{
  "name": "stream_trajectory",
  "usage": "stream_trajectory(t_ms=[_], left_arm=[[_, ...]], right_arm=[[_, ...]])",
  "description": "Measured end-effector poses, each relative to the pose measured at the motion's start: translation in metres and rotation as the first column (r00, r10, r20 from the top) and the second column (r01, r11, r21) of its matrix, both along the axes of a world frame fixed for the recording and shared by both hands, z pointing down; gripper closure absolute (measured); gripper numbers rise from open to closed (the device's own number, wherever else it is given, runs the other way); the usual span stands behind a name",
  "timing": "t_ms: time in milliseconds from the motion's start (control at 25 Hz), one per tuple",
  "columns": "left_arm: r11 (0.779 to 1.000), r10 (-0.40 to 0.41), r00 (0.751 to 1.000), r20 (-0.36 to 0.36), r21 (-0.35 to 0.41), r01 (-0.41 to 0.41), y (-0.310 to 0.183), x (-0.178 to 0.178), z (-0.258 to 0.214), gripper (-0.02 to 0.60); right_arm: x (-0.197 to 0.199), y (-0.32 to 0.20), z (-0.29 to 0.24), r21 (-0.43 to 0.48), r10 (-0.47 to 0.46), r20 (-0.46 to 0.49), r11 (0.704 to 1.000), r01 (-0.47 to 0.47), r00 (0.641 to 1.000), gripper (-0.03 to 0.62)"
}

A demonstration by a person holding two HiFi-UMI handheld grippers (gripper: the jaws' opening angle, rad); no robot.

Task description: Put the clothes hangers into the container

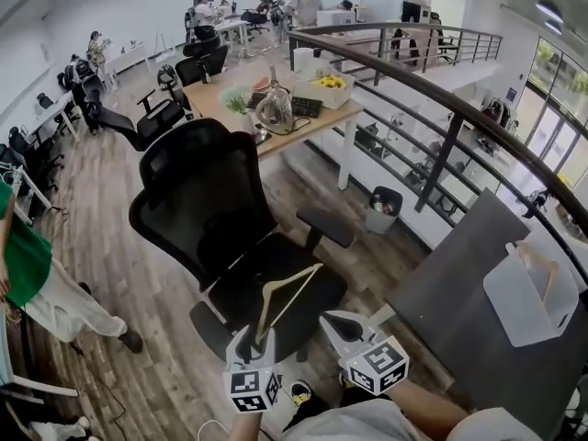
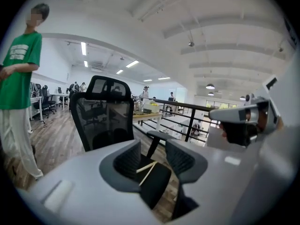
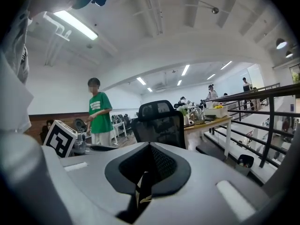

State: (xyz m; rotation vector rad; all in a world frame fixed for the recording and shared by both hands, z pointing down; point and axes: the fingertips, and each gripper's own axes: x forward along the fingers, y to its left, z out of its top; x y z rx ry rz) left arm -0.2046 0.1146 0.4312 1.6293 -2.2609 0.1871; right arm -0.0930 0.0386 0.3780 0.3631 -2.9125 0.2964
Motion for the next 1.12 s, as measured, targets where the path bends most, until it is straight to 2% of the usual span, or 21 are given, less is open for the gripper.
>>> stream_trajectory(t_ms=[200, 360, 520, 680, 840, 1120], left_arm=[[0.999, 0.014, 0.999, -0.040, -0.048, -0.016, -0.031, -0.013, 0.030, 0.407], [0.994, 0.012, 0.994, -0.112, -0.103, -0.023, -0.052, -0.034, 0.066, 0.402], [0.992, -0.010, 0.984, -0.177, -0.125, -0.013, -0.075, -0.059, 0.100, 0.384], [0.988, -0.020, 0.979, -0.203, -0.156, -0.012, -0.093, -0.078, 0.134, 0.361], [0.984, -0.035, 0.981, -0.193, -0.180, -0.001, -0.120, -0.109, 0.171, 0.339], [0.951, -0.136, 0.962, -0.238, -0.304, 0.059, -0.135, -0.134, 0.253, 0.325]], right_arm=[[-0.004, -0.023, 0.014, -0.018, 0.023, -0.028, 1.000, -0.024, 0.999, 0.594], [-0.010, -0.038, 0.037, -0.049, 0.041, -0.056, 0.998, -0.044, 0.998, 0.595], [-0.021, -0.055, 0.060, -0.062, 0.049, -0.083, 0.997, -0.054, 0.995, 0.594], [-0.033, -0.070, 0.081, -0.085, 0.048, -0.110, 0.995, -0.058, 0.993, 0.594], [-0.054, -0.092, 0.103, -0.086, 0.041, -0.112, 0.995, -0.051, 0.993, 0.595], [-0.064, -0.097, 0.164, -0.194, -0.019, -0.192, 0.981, -0.019, 0.981, 0.595]])
